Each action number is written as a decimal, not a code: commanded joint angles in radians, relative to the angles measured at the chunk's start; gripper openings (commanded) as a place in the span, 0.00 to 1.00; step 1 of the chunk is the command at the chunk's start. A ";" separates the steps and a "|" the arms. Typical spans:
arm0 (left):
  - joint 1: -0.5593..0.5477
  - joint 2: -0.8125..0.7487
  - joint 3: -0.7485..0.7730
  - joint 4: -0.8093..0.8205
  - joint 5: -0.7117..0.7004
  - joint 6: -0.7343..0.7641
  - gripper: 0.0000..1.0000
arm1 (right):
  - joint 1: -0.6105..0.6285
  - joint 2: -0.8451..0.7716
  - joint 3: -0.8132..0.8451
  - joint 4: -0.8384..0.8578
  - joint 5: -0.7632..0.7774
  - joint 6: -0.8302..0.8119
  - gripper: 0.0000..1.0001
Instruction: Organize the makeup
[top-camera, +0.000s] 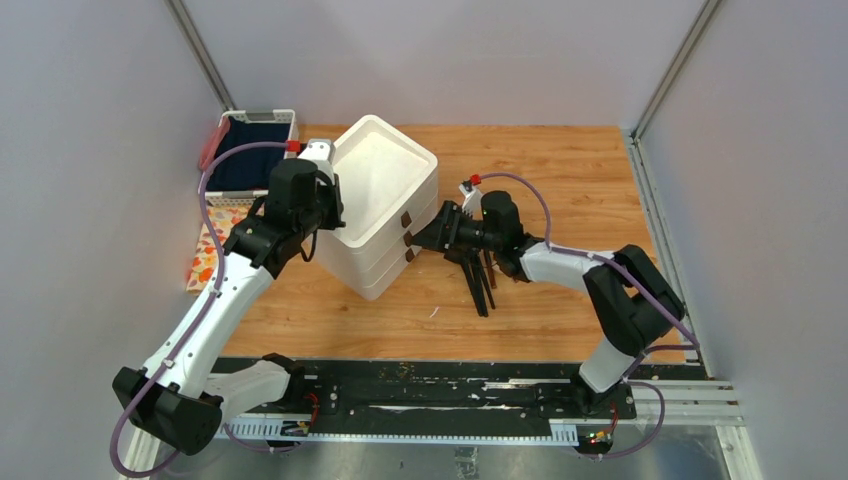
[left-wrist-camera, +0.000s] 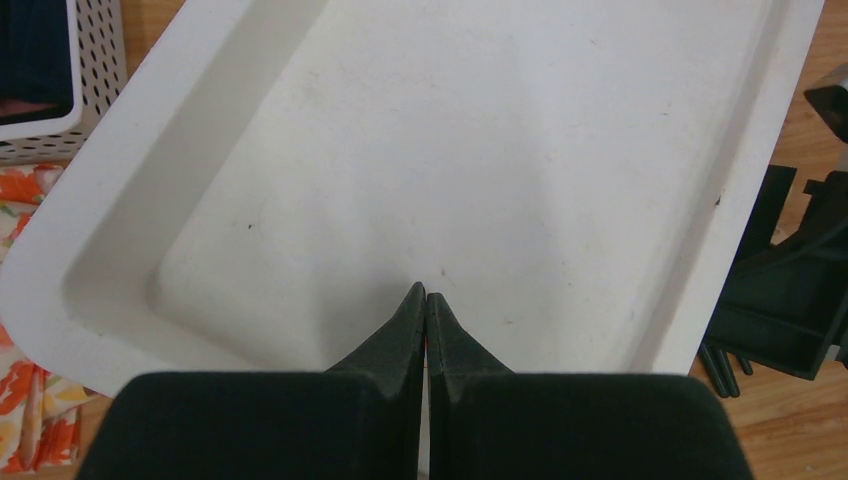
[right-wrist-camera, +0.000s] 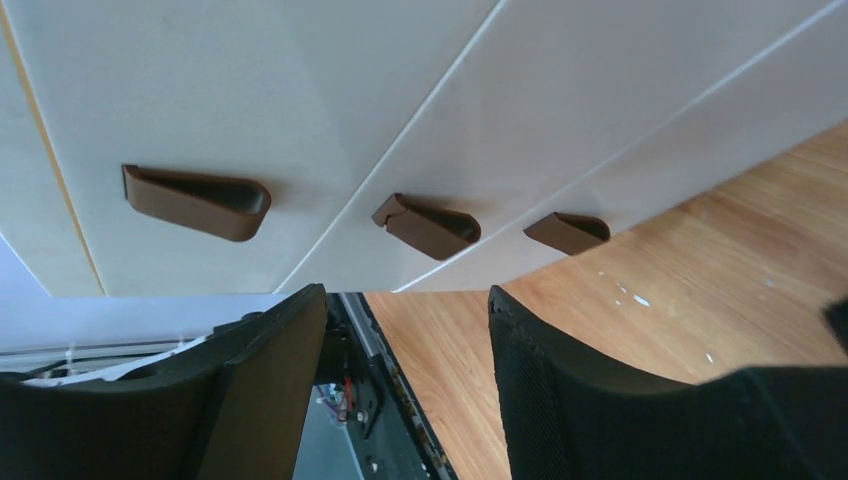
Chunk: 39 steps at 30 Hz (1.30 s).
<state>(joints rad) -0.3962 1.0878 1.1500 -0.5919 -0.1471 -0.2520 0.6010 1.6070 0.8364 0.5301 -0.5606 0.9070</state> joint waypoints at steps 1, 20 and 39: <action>-0.007 -0.003 -0.022 -0.054 -0.009 -0.008 0.00 | -0.010 0.062 -0.007 0.266 -0.096 0.121 0.64; -0.007 -0.011 -0.032 -0.053 0.002 -0.013 0.00 | -0.007 0.152 -0.074 0.340 -0.091 0.148 0.63; -0.007 -0.003 -0.024 -0.052 0.003 -0.007 0.00 | 0.016 0.174 -0.087 0.343 -0.074 0.139 0.61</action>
<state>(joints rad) -0.3965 1.0809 1.1458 -0.5926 -0.1429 -0.2623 0.6033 1.8812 0.7452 0.9268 -0.6506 1.1038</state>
